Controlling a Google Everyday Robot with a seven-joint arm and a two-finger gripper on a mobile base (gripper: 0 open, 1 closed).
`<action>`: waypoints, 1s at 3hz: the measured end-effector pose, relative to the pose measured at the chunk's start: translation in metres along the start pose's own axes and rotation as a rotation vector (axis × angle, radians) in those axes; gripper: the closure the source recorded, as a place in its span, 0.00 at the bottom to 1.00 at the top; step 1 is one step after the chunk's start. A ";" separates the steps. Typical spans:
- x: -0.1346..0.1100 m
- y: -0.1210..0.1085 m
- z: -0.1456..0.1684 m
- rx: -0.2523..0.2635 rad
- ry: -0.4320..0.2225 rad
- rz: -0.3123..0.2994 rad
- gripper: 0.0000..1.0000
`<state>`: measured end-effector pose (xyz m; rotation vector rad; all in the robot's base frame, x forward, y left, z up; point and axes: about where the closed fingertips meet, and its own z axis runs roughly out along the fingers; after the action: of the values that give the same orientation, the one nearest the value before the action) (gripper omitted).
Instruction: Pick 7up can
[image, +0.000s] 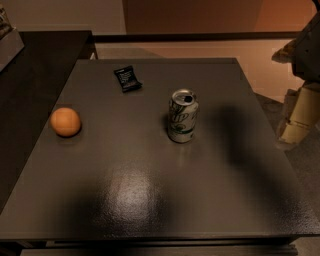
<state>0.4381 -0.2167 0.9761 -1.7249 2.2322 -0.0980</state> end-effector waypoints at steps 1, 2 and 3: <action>-0.006 -0.003 0.003 0.016 -0.013 -0.006 0.00; -0.024 -0.007 0.017 0.037 -0.053 -0.029 0.00; -0.045 -0.011 0.037 0.029 -0.128 -0.042 0.00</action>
Offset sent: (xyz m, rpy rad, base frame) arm 0.0340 0.0473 -0.0245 0.0694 -0.0851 0.0696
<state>0.4694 -0.1721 0.9528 -1.7134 2.0934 -0.0293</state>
